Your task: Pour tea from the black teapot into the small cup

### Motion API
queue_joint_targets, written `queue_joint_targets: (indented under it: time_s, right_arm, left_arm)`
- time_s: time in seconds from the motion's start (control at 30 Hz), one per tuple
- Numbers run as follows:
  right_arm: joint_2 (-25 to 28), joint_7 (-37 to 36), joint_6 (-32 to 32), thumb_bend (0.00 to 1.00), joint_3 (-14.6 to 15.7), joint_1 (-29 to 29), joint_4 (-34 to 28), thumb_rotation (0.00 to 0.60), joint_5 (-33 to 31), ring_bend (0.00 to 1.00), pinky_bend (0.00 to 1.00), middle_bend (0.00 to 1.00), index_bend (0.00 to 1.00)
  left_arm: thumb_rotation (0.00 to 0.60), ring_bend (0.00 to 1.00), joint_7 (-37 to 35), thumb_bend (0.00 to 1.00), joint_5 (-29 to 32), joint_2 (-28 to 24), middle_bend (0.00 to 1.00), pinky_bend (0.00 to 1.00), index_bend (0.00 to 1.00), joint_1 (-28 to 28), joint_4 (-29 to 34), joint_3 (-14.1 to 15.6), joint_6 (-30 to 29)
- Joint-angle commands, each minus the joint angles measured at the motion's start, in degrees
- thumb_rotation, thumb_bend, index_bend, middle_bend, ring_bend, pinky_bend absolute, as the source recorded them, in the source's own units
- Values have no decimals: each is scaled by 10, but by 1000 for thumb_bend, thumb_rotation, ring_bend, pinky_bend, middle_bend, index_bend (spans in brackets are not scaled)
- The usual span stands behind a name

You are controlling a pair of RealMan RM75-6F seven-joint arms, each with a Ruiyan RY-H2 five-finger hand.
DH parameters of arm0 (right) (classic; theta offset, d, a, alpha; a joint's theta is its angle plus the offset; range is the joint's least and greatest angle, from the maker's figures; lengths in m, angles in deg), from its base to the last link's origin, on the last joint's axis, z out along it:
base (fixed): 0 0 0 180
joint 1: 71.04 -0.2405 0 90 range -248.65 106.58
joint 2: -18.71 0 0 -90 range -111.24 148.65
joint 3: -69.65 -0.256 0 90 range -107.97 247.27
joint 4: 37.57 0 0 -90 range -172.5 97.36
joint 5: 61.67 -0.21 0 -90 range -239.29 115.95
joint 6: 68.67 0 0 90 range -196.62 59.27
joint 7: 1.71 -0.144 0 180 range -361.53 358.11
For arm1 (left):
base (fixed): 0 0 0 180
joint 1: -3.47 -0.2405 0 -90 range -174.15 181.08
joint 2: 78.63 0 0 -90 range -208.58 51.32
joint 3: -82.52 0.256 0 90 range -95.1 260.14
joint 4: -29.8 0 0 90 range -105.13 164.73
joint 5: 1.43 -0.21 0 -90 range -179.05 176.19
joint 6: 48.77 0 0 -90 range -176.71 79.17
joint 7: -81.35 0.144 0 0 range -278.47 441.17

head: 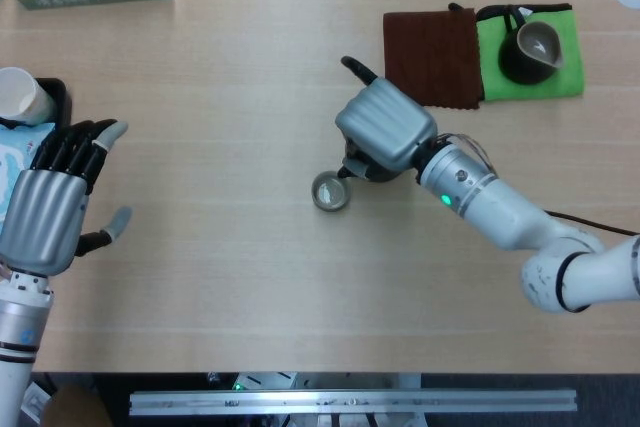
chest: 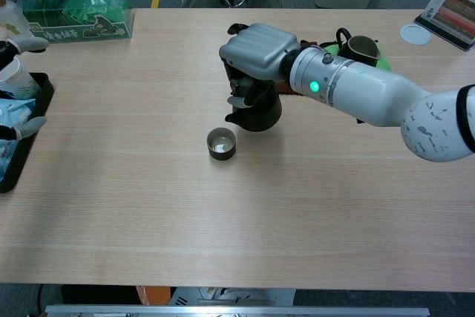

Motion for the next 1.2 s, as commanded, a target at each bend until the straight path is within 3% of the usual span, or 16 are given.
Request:
queue_joint_targets:
  time_s: [0.03, 1.2]
  right_arm:
    - [-6, 18, 0, 328, 6, -15, 5, 461, -12, 911, 60, 962, 1000]
    - [-12, 152, -45, 328, 63, -107, -18, 462, -78, 911, 64, 962, 1000]
  left_arm:
    - [600, 127, -1, 251, 0, 1, 156, 157, 106, -2, -2, -2, 1]
    - [600, 127, -20, 250, -8, 6, 151, 157, 101, -16, -8, -20, 12]
